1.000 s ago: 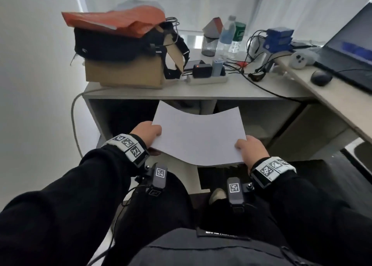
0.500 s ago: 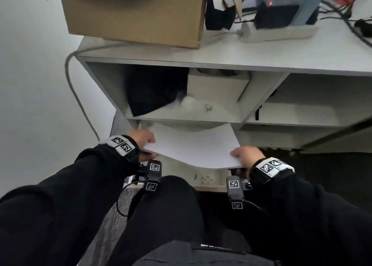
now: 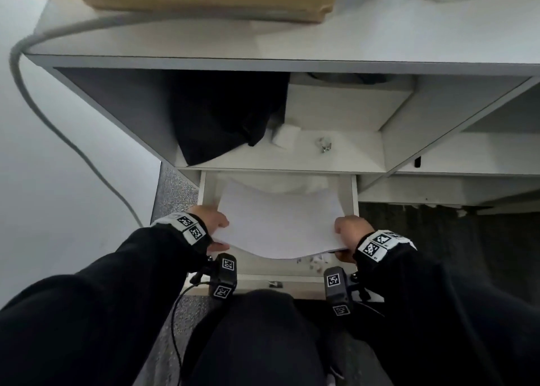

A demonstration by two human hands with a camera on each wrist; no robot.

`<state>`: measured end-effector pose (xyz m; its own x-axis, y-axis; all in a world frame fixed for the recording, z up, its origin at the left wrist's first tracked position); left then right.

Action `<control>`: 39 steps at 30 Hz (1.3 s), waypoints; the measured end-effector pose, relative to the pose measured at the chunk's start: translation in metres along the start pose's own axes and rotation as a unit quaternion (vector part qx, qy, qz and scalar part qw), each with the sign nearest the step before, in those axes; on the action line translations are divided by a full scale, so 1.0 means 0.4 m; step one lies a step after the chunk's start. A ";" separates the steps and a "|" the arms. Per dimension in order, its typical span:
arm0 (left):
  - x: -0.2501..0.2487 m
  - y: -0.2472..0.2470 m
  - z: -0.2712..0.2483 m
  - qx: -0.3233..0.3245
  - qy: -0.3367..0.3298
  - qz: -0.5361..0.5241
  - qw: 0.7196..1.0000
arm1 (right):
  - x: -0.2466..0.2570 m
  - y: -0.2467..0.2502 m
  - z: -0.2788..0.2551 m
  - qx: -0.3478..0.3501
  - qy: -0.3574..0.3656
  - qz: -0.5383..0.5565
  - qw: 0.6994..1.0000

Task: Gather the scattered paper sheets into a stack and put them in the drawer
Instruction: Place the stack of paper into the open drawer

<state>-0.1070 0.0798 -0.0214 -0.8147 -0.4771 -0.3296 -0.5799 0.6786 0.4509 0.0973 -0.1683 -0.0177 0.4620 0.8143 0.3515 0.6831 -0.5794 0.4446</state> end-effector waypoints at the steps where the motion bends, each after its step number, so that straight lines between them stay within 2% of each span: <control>1: -0.005 -0.006 0.012 -0.004 -0.011 0.013 1.000 | 0.008 -0.004 0.006 0.003 0.002 -0.001 1.000; 8: -0.024 -0.033 0.074 -0.034 -0.042 0.013 0.998 | 0.035 -0.018 0.073 -0.007 0.037 -0.027 0.999; 12: -0.001 -0.005 0.113 -0.068 -0.074 0.136 0.986 | -0.002 -0.013 0.109 -0.030 0.057 -0.133 0.989; 17: -0.001 -0.025 0.066 -0.032 -0.170 0.252 0.952 | -0.021 -0.014 0.082 0.030 0.092 -0.239 0.966; 19: -0.003 -0.048 0.023 -0.010 -0.217 0.309 0.926 | -0.028 -0.011 0.059 0.032 0.118 -0.235 0.964; 22: 0.005 -0.072 -0.036 0.031 -0.286 0.416 0.863 | -0.045 -0.001 -0.006 0.028 0.172 -0.226 0.958; 23: 0.014 -0.076 -0.051 0.046 -0.297 0.450 0.841 | -0.054 -0.003 -0.027 0.033 0.196 -0.264 0.944; 26: 0.040 -0.081 -0.093 0.077 -0.323 0.539 0.774 | -0.085 -0.020 -0.078 0.042 0.258 -0.408 0.875; 30: 0.105 -0.099 -0.121 0.122 -0.326 0.622 0.702 | -0.113 -0.035 -0.121 0.059 0.285 -0.462 0.838; 32: 0.135 -0.104 -0.125 0.130 -0.328 0.648 0.675 | -0.122 -0.039 -0.135 0.066 0.286 -0.482 0.826; 39: 0.156 -0.132 -0.119 0.138 -0.353 0.669 0.639 | -0.134 -0.054 -0.137 0.053 0.289 -0.506 0.811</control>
<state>-0.1276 -0.0126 -0.0264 -0.3168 0.9385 -0.1373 0.7351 0.3344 0.5897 0.0267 -0.2013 -0.0011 -0.6872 0.7007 0.1916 0.6059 0.4072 0.6835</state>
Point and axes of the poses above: each hand's wrist, its own z-axis towards the middle knuckle, its own y-axis out of the back of the hand, x = y × z, the point moved 6 cm from there along z, towards the middle knuckle, and after that the axes turned 9 degrees about -x, right-handed, at the moved point
